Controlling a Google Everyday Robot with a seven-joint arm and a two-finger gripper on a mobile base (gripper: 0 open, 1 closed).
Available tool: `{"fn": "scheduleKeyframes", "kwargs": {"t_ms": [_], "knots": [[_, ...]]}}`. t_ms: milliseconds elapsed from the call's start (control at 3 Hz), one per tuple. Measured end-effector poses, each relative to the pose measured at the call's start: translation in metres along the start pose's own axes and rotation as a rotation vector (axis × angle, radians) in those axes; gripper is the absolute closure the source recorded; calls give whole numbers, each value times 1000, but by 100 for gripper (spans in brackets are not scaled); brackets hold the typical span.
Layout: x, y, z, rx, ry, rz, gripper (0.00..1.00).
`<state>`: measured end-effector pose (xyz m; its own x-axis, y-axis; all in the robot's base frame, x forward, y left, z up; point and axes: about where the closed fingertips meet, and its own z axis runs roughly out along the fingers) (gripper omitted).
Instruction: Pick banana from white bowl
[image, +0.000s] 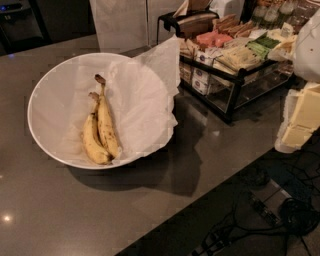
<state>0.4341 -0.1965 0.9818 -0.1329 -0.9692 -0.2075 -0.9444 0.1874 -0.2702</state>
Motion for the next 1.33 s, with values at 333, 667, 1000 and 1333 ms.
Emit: {"fn": "scheduleKeyframes", "kwargs": {"t_ms": [333,667,1000,1333], "knots": [[0,0,0,0,0,0,0],[-8,1,-2,7,-11,-20,0],[-34,6,-8,20,-43,-110,0],[-82,20,-25,45,-96,-276,0]]}}
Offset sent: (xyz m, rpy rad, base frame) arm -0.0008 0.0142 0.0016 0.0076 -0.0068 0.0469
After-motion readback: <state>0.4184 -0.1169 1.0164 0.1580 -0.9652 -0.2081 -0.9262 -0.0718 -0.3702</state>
